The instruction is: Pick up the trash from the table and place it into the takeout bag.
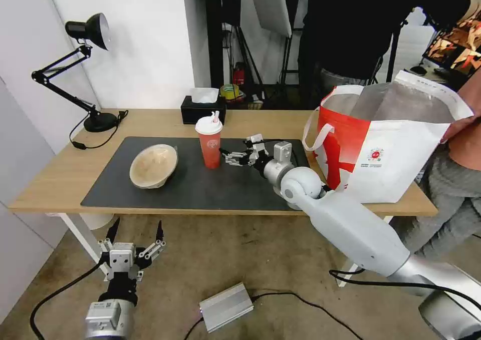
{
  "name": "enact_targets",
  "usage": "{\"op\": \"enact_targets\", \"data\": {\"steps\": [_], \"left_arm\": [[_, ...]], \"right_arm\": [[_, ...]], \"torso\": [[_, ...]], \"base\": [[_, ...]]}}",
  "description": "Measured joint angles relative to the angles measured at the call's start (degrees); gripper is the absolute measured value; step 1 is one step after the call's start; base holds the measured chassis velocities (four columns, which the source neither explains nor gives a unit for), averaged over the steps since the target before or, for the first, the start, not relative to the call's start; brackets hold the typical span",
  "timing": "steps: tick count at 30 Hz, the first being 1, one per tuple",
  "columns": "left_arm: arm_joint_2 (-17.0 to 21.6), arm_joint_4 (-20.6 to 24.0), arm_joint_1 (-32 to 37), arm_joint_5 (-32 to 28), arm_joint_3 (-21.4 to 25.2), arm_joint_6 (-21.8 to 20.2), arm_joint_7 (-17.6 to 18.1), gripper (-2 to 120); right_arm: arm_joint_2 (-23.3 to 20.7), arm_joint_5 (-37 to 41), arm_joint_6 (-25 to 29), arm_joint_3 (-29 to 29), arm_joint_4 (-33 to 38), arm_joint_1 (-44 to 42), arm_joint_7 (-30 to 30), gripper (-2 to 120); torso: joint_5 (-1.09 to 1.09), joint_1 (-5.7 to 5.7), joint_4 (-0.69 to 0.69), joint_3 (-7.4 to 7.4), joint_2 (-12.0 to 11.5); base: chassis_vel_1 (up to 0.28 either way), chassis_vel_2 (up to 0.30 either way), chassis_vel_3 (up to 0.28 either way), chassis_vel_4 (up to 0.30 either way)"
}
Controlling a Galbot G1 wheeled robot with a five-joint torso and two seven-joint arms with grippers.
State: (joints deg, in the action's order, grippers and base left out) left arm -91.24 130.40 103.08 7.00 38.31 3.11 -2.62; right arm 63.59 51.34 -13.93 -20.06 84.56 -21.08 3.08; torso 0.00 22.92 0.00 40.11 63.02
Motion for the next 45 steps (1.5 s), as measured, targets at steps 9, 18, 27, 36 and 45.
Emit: {"op": "enact_targets", "data": {"steps": [9, 18, 27, 36, 45], "left_arm": [[0.01, -0.16, -0.24, -0.09, 0.13, 0.06, 0.03, 100], [0.02, -0.12, -0.24, -0.13, 0.13, 0.06, 0.05, 100], [0.01, -0.15, -0.26, -0.13, 0.08, 0.06, 0.05, 100], [0.01, -0.14, -0.19, -0.12, 0.04, 0.11, 0.05, 100], [0.0, -0.15, -0.14, -0.13, 0.1, 0.23, 0.07, 100]], "right_arm": [[0.72, -0.79, 0.03, -0.54, -1.32, 0.81, -0.28, 100], [0.81, -0.67, 0.08, -0.41, -0.7, 0.43, -0.22, 100], [1.72, -0.46, 0.07, -0.09, -0.82, 0.21, -0.03, 100], [3.36, -0.5, 0.4, 0.08, -3.49, 0.12, -0.01, 100], [5.2, -0.52, 0.67, -0.46, -5.87, 1.03, -0.21, 100]], "torso": [[0.0, 0.0, 0.0, 0.0, 0.0], [0.0, 0.0, 0.0, -0.01, 0.0], [0.0, 0.0, 0.0, -0.01, 0.0], [0.0, 0.0, 0.0, 0.0, 0.0], [0.0, 0.0, 0.0, 0.0, 0.0]], "base": [[0.0, 0.0, 0.0, 0.0], [0.0, 0.0, 0.0, 0.0], [0.0, 0.0, 0.0, 0.0], [0.0, 0.0, 0.0, 0.0], [0.0, 0.0, 0.0, 0.0]]}}
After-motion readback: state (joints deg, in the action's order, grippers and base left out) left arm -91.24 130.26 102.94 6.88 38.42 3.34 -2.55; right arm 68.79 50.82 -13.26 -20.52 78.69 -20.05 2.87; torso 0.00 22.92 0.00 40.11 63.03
